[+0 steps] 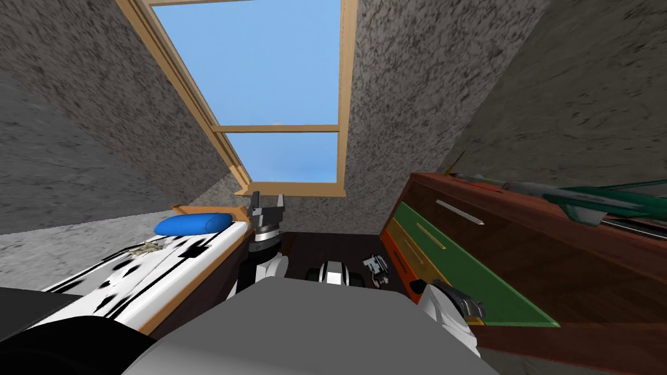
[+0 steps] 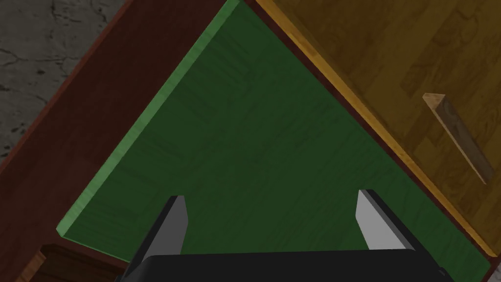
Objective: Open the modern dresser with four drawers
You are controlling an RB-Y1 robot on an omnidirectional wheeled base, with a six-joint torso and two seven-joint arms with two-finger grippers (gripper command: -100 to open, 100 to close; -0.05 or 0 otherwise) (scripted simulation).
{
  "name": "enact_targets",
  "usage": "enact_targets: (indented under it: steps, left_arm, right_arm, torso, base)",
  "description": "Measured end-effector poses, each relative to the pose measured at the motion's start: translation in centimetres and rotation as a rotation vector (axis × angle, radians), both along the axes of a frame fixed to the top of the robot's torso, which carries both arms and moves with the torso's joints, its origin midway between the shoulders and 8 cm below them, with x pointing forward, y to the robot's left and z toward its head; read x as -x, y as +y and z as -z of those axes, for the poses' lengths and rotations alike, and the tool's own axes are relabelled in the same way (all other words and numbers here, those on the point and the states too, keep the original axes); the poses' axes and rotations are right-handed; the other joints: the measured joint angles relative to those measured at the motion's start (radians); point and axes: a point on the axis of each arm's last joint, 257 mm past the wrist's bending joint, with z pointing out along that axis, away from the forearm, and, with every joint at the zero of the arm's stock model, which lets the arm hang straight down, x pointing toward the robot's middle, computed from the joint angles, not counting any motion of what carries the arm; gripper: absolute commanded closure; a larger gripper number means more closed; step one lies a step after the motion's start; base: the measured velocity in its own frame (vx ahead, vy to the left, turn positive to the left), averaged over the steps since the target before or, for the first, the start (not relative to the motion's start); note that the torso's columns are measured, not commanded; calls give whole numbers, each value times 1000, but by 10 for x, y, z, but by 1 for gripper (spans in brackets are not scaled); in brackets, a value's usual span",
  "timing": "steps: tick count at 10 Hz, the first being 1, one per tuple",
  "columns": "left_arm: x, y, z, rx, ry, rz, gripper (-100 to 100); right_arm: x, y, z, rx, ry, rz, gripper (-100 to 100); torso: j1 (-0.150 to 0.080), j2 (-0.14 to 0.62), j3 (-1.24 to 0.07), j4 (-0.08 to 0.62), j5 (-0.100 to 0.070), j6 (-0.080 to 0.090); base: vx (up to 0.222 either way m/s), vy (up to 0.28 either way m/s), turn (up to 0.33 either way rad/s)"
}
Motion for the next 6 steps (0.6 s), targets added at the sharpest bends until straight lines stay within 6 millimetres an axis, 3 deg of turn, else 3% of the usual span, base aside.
enact_targets:
  steps: [6]
  left_arm:
    - [0, 0, 0, 0, 0, 0, 0]
  right_arm:
    - [41, -41, -25, 159, 213, 105, -100]
  torso:
    - [1, 2, 1, 0, 0, 1]
  base:
    - [132, -30, 150]
